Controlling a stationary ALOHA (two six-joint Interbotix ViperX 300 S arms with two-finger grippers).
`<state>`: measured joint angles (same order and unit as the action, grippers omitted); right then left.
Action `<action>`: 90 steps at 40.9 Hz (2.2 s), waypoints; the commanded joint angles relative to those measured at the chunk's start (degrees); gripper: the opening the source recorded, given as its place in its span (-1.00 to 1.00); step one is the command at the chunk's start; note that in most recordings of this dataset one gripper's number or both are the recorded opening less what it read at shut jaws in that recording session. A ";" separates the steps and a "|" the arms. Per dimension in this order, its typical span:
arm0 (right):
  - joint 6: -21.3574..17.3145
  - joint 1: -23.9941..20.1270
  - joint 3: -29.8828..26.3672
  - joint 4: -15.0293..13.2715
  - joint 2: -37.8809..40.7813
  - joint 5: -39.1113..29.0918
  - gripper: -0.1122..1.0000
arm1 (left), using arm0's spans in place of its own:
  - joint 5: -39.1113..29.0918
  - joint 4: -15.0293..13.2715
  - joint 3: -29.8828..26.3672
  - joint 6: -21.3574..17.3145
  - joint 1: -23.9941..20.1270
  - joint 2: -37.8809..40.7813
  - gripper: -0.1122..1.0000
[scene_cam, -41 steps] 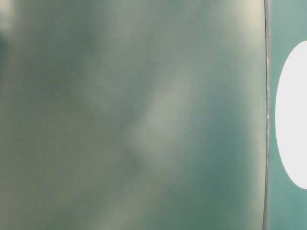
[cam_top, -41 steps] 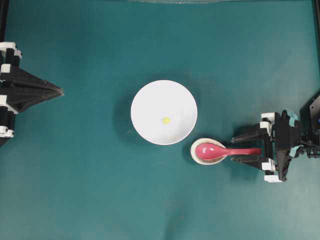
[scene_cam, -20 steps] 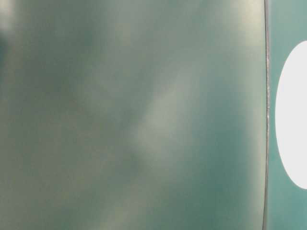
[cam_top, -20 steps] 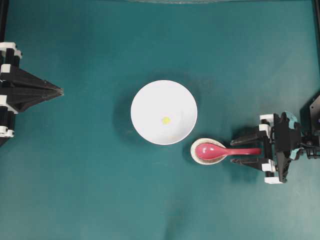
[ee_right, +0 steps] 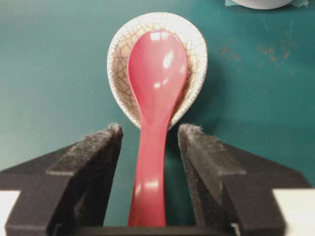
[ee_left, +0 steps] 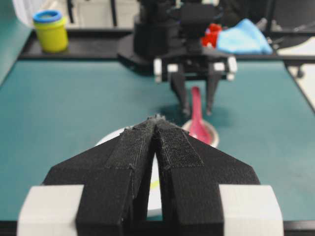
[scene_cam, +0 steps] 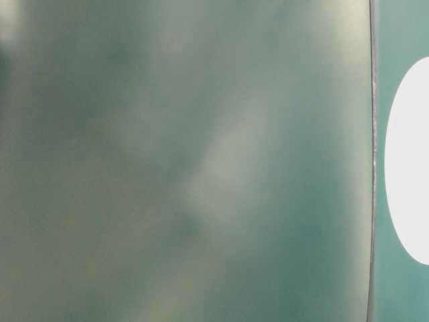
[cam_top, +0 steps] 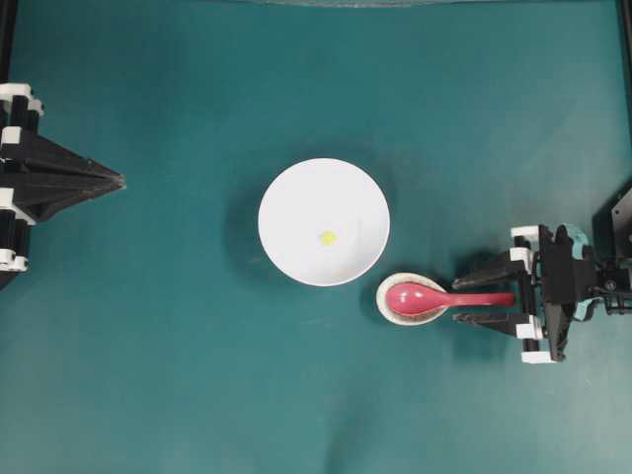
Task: Scoop the yellow hexagonal prism block from the bowl with a spoon using the right arm.
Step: 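Lower the right gripper and close it on the pink spoon handle, then lift the spoon off the rest and carry it toward the bowl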
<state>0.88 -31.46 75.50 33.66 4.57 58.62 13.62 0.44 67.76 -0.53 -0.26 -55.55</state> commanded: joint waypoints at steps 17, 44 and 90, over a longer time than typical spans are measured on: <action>0.18 -0.35 -0.18 -0.09 -0.88 0.44 -0.12 | 0.53 0.18 -1.58 0.00 0.00 0.35 -0.78; 0.35 -0.26 0.97 -0.09 -5.27 -0.70 -0.35 | 0.53 0.18 -1.58 0.00 -0.09 0.35 -0.78; 18.28 10.90 -3.96 0.00 -28.21 -21.97 -0.35 | 0.62 0.18 -1.58 0.00 0.00 0.35 -0.78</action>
<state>17.84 -22.24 73.74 33.66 -20.65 40.78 13.62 0.44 67.76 -0.53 -0.26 -55.46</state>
